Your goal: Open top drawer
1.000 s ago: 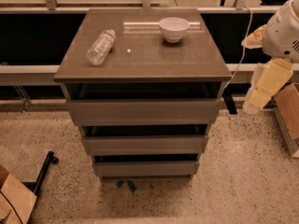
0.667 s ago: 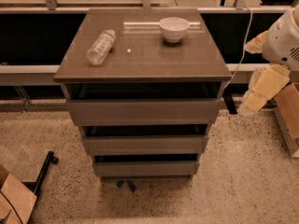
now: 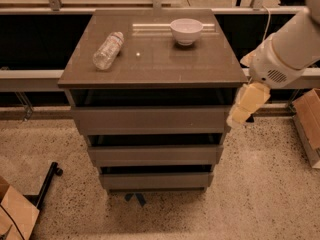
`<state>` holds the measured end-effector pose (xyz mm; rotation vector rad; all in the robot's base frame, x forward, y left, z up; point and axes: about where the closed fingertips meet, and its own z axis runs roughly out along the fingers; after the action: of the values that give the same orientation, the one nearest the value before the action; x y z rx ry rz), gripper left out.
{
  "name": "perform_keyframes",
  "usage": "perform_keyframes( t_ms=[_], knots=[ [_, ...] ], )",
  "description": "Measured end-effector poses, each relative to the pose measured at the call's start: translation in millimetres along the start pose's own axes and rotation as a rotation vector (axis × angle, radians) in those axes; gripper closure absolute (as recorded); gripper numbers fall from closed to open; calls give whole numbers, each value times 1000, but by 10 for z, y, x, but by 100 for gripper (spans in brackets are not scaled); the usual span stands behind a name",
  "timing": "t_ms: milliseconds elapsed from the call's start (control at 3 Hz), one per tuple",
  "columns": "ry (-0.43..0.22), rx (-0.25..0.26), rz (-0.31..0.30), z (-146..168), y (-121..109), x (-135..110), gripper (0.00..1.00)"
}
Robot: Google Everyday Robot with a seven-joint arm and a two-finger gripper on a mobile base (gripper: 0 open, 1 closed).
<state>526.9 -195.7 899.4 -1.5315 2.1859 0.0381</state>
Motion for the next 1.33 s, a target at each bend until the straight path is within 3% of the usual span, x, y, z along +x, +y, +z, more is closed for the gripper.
perform_keyframes(
  t_ms=[333,667,1333],
  knots=[
    [7,9,39,428,-127,57,0],
    [20,2,44,480,-57,76,0],
    [-42,-68,86,1140,183,-44,0]
  ],
)
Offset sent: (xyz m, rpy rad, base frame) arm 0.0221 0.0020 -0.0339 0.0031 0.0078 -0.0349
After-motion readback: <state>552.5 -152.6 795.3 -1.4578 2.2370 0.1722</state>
